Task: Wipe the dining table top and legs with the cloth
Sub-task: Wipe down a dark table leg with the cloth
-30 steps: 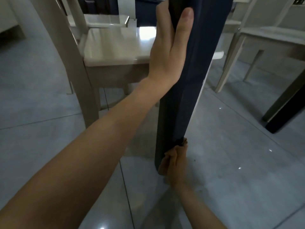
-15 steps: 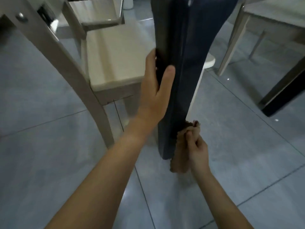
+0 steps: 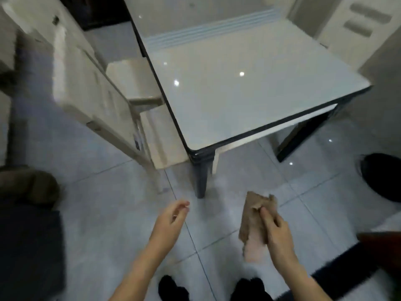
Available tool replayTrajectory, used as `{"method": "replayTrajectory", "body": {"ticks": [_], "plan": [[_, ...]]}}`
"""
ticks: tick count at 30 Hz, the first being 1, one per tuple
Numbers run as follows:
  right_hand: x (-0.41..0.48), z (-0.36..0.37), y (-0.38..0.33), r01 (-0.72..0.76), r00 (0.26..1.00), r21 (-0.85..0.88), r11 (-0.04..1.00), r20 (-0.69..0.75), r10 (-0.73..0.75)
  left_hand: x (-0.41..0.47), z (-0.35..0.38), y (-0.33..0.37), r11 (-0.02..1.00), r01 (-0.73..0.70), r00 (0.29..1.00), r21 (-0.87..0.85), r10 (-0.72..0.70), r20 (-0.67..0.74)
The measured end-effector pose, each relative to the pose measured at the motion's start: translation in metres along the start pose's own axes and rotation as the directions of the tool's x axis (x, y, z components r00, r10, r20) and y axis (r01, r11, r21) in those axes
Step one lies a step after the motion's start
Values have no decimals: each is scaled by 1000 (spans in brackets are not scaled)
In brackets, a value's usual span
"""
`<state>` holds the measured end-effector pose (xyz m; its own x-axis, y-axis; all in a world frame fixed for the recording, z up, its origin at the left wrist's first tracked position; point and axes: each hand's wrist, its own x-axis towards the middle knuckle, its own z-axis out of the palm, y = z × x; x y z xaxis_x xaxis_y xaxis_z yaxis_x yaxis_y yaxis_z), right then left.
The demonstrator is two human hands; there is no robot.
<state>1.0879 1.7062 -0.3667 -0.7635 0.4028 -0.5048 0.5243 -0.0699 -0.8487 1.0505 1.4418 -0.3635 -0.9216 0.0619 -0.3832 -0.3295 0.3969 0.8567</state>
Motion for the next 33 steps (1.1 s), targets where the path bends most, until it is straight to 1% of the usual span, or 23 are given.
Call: {"method": "replayTrajectory", "body": {"ticks": [3,5,8,9,11,12,14,15,17,19,21,23,26,27,29,31,33], "plan": [[-70,-36,-46,-20,998,-20,1000,-57,19,-71,-23,45,994,24,996,105,-33,87],[-103,-52,-63,-5,994,-24,1000,-107,3,-104,-37,62,987,3,992,160,-23,125],[-149,-71,-59,28,980,-56,998,-193,-38,-137,-55,57,978,-7,990,209,-23,141],[-162,-78,-53,30,974,-52,998,-221,-41,-144,-59,47,974,7,987,228,-43,152],[-189,-91,-35,-10,949,-37,999,-316,-2,-157,-68,21,955,44,974,293,-106,199],[-203,-97,-24,-41,926,-16,999,-375,32,-162,-71,9,946,59,962,318,-139,234],[-229,-110,3,-100,857,70,993,-500,122,-169,-73,-8,935,102,936,340,-206,286],[-242,-116,16,-120,811,106,987,-562,159,-170,-71,-10,928,116,923,353,-232,306],[-265,-133,40,-163,695,178,970,-677,241,-165,-61,-11,922,90,900,376,-237,366],[-287,-151,59,-200,580,249,948,-749,319,-152,-43,-1,917,39,884,396,-217,414],[-306,-170,77,-214,489,304,929,-790,371,-140,-14,19,916,-22,873,401,-178,454],[-321,-190,95,-212,424,357,910,-805,415,-133,21,46,918,-93,860,386,-122,496],[-332,-224,122,-223,344,421,879,-810,475,-127,79,78,913,-142,830,383,-101,549],[-333,-236,131,-228,326,438,870,-807,492,-127,99,84,912,-154,818,381,-99,567],[-332,-265,143,-242,313,464,852,-794,521,-129,139,94,910,-159,815,384,-98,571],[-328,-298,151,-246,329,480,842,-776,538,-136,181,102,913,-148,816,381,-105,568],[-318,-326,153,-247,354,481,841,-763,541,-143,211,109,921,-101,816,376,-140,561]]}}
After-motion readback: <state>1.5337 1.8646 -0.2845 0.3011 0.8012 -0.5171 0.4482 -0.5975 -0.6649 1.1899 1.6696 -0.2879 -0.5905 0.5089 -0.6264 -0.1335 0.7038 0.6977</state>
